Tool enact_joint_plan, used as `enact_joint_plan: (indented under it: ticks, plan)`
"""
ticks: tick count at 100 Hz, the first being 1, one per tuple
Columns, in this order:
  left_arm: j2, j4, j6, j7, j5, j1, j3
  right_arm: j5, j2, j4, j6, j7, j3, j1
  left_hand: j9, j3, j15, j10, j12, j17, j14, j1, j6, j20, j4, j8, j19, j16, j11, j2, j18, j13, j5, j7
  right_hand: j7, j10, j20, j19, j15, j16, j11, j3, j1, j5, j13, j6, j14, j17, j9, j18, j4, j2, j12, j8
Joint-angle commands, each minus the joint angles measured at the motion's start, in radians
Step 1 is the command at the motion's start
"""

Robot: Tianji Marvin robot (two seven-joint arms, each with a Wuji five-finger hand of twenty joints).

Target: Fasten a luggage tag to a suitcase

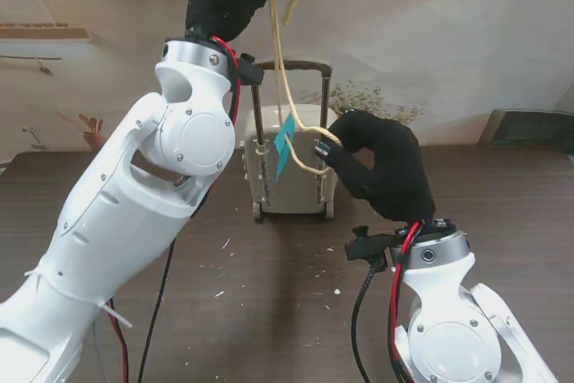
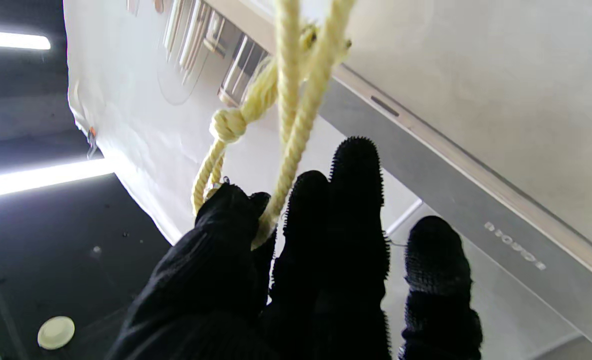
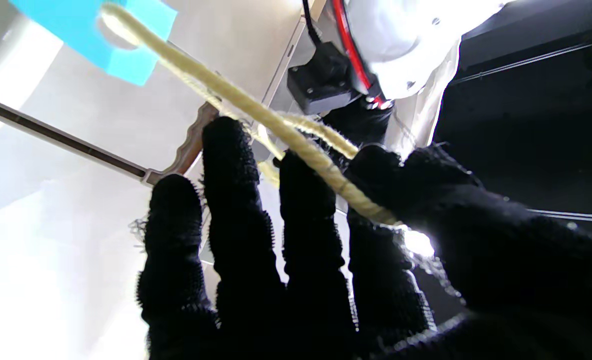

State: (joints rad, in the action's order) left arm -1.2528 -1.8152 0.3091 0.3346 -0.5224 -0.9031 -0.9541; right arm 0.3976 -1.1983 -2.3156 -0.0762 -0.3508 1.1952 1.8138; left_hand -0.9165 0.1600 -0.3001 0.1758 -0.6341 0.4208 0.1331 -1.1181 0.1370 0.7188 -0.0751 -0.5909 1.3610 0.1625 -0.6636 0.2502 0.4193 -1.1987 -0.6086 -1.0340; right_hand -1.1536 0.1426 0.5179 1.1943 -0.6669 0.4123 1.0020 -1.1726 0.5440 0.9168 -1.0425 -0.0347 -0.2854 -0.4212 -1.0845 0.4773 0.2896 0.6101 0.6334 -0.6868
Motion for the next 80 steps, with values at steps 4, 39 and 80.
enact_joint_plan:
  ticks: [4,39,80]
  plan:
    - [-0.016,0.040,0.001,-0.034,-0.007,0.060,0.023,0.000,0.005,-0.012,0.013,0.025,0.011,-0.026,0.013,-0.031,0.014,0.000,0.002,-0.012,-0.047,-0.063,-0.085,0.002,0.017,0.014,0.000,-0.015,0.004,-0.035,0.012,-0.004,0.006,-0.011,-0.027,0.002,0.007,0.002,-0.016,0.016,0.022,0.012,0.036,-0.019,0.012,0.037,-0.004,0.009,0.018,0.003,0.014,-0.029,0.003,-0.018]
    - [-0.038,0.240,-0.009,-0.107,0.014,0.235,0.138,-0.059,0.021,-0.010,0.014,0.130,0.049,-0.088,0.013,-0.041,0.018,-0.005,0.008,-0.012,-0.046,-0.061,-0.098,0.001,0.021,0.022,0.000,-0.016,0.014,-0.035,0.012,0.002,0.000,-0.004,-0.028,-0.006,0.011,0.001,-0.015,0.014,0.020,-0.002,0.028,-0.012,0.009,0.044,0.001,0.007,0.013,0.000,0.004,-0.011,0.001,-0.021]
    - [-0.028,0.332,0.022,-0.202,-0.073,0.320,0.226,0.005,0.028,-0.010,-0.012,0.135,0.049,-0.084,0.014,-0.050,0.029,-0.012,0.015,-0.024,-0.047,-0.056,-0.115,-0.006,0.026,0.022,-0.017,-0.017,0.034,-0.036,0.016,0.018,-0.009,0.004,-0.027,-0.013,0.015,0.002,-0.013,0.014,0.019,-0.001,0.025,-0.012,0.004,0.050,0.006,-0.002,0.011,-0.002,0.004,-0.014,0.003,-0.022]
